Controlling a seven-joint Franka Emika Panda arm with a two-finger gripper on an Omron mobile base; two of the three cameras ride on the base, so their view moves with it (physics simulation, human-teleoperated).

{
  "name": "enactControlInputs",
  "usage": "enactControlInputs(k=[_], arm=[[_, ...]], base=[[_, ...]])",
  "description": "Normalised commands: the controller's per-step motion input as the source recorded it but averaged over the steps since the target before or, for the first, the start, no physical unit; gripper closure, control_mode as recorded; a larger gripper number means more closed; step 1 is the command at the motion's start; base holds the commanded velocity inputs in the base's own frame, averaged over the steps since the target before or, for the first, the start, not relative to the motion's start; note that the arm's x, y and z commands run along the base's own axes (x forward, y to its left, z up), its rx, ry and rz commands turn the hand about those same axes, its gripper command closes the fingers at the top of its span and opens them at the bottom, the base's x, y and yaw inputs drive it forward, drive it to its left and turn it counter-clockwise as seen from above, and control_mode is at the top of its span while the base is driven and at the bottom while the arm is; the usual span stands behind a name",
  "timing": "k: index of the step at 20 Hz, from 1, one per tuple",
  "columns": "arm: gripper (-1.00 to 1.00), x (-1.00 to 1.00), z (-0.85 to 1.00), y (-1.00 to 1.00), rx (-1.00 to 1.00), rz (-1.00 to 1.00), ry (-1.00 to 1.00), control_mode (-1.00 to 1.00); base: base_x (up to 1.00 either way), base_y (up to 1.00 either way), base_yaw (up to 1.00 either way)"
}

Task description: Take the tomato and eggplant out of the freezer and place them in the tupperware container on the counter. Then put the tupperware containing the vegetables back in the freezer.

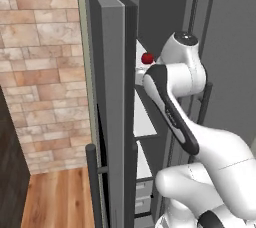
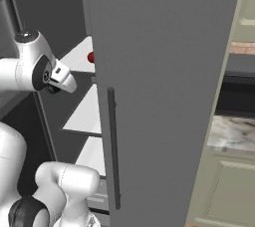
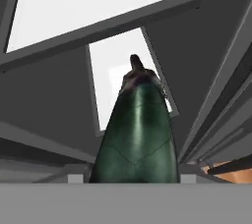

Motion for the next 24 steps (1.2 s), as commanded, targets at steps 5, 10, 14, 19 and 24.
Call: enactControlInputs(k=[5, 10, 14, 19, 24], arm=[[1.0, -0.57, 0.0, -0.32, -0.14, 0.04, 0.0, -1.0], [1.0, -0.44, 0.0, -0.38, -0.04, 0.07, 0.0, -1.0], [1.0, -0.33, 0.0, -0.36, 0.0, 0.05, 0.0, -1.0], [1.0, -0.02, -0.02, -0.36, 0.0, 0.01, 0.0, -1.0], [1.0, -0.15, -0.03, -0.11, 0.0, 0.0, 0.0, 1.0]], base=[[0.0, 0.0, 0.0], [0.0, 0.0, 0.0], [0.0, 0.0, 0.0], [0.0, 0.0, 0.0], [-0.3, -0.08, 0.0]])
